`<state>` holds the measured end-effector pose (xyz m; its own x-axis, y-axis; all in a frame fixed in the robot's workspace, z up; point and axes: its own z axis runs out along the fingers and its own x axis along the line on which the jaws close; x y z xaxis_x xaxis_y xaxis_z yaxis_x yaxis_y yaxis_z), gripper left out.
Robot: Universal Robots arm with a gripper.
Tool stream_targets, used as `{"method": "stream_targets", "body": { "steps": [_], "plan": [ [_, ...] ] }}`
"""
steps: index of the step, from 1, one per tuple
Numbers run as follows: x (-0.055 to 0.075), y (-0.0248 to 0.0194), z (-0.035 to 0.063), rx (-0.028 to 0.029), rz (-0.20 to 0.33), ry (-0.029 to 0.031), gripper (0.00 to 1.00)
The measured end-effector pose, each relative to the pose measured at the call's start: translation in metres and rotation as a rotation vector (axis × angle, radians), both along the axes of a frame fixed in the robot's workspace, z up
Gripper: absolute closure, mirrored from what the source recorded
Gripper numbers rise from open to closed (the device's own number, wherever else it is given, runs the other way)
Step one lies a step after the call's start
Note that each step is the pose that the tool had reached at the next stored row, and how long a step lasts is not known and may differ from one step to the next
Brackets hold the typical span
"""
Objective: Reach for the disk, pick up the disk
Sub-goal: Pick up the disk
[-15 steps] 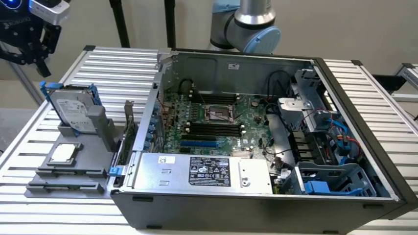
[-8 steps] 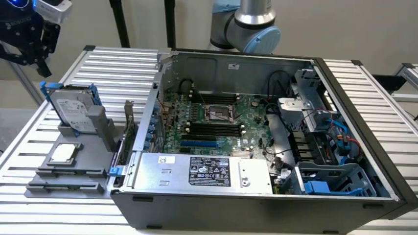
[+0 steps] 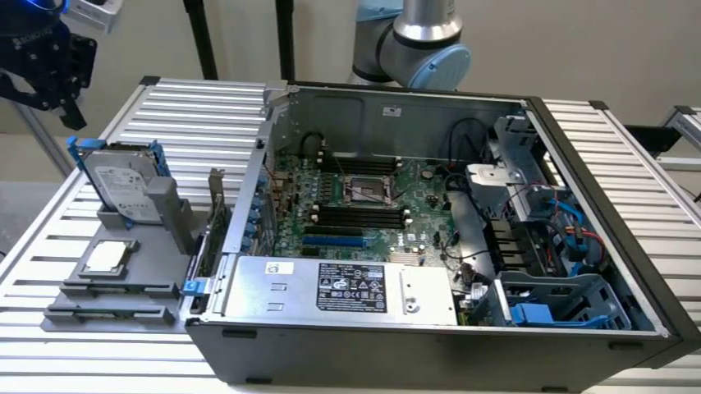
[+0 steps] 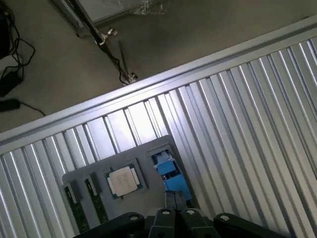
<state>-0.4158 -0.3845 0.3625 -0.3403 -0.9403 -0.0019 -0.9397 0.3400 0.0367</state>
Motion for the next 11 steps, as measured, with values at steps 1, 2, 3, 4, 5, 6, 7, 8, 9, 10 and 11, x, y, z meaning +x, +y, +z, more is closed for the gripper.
{"method": "stream_targets", "body": {
  "steps": [1,2,3,4,5,6,7,8,9,10,11],
  "plan": [
    [0.0000,0.0000,-0.0001,0.0000,0.017,-0.0003,0.89],
    [0.0000,0.0000,-0.0002,0.0000,0.036,-0.0005,0.89],
    [0.0000,0.0000,-0.0002,0.0000,0.054,-0.0009,0.89],
    [0.0000,0.0000,-0.0003,0.0000,0.072,-0.0014,0.89],
    [0.0000,0.0000,-0.0004,-0.0001,0.090,-0.0018,0.89],
    [0.0000,0.0000,-0.0005,0.0000,0.108,-0.0024,0.89],
    [0.0000,0.0000,-0.0005,0.0000,0.126,-0.0030,0.89],
    [0.0000,0.0000,-0.0006,-0.0001,0.145,-0.0036,0.89],
    [0.0000,0.0000,-0.0006,-0.0001,0.164,-0.0042,0.89],
    [0.0000,0.0000,-0.0007,-0.0002,0.182,-0.0048,0.89],
    [0.0000,0.0000,-0.0007,-0.0001,0.200,-0.0055,0.89]
  ]
}}
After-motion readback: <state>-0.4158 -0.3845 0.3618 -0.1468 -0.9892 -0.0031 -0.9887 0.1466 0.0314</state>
